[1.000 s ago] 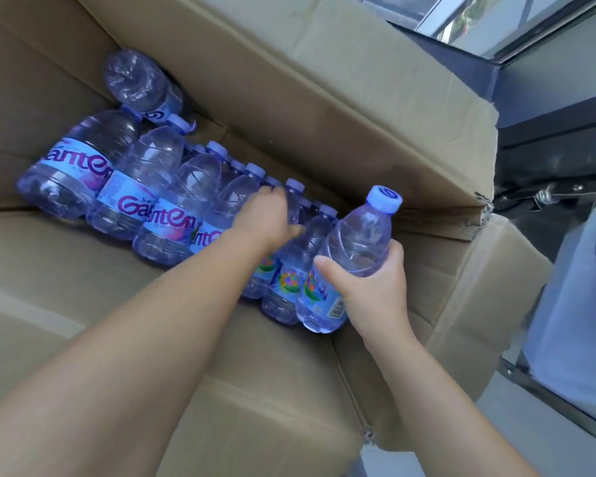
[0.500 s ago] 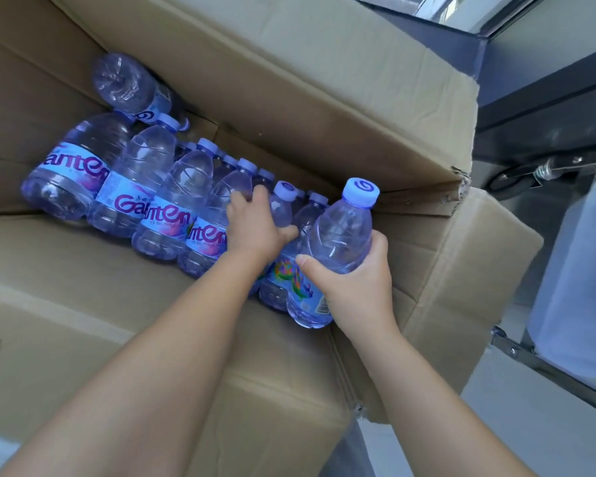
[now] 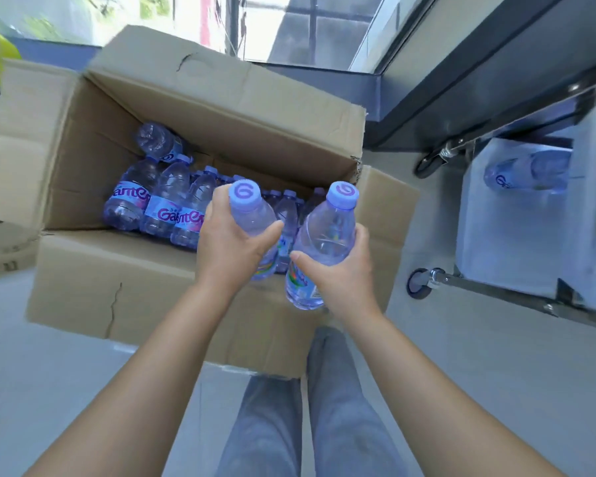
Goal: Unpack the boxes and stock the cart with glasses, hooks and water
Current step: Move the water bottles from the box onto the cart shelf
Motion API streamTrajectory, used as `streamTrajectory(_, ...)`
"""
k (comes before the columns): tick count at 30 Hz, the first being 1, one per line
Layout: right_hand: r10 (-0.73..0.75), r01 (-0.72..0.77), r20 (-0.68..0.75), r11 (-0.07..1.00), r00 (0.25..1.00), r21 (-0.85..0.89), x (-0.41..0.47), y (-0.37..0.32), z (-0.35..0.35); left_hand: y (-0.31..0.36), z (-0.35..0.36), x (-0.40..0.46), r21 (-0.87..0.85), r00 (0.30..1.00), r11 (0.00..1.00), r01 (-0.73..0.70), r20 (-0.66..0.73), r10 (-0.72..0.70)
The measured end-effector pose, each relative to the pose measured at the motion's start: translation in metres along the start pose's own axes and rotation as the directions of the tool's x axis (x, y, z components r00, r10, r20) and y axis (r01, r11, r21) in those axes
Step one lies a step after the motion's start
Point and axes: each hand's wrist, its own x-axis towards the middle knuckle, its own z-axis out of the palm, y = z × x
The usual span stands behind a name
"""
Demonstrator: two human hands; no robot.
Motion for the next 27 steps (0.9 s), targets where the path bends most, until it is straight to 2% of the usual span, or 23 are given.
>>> streamTrajectory(6, -0.014, 0.014, -0.031, 1.0, 0.999, -0.011, -0.073, -0.003, -0.068, 0.054, -0.005, -0.085, -0.054, 0.992, 0.995, -0.08, 0.091, 0.085)
streamTrajectory(10, -0.013, 0.01, -0.051, 0.999, 0.999, -0.048, -0.119, 0.025, -0.126, 0.08, 0.016, -0.15, -0.041, 0.972, 0.984, -0.172, 0.154, 0.176)
streamTrajectory(14, -0.02, 0.016, -0.144, 0.999, 0.989, -0.03, -0.171, 0.062, -0.191, 0.098, 0.048, -0.224, -0.058, 0.951, 0.967, -0.249, 0.174, 0.256)
streamTrajectory(18, -0.034, 0.036, -0.244, 0.999, 0.969, 0.004, -0.23, 0.117, -0.272, 0.117, 0.103, -0.319, -0.036, 0.947, 0.965, -0.259, 0.189, 0.261)
streamTrajectory(22, -0.005, 0.021, -0.312, 0.999, 0.95, 0.047, -0.277, 0.173, -0.351, 0.139, 0.17, -0.41, -0.005, 0.925, 0.964, -0.264, 0.281, 0.255)
streamTrajectory(27, 0.017, -0.004, -0.366, 0.999, 0.931, 0.035, -0.296, 0.217, -0.437, 0.168, 0.244, -0.479, -0.02, 0.887, 0.96, -0.28, 0.376, 0.267)
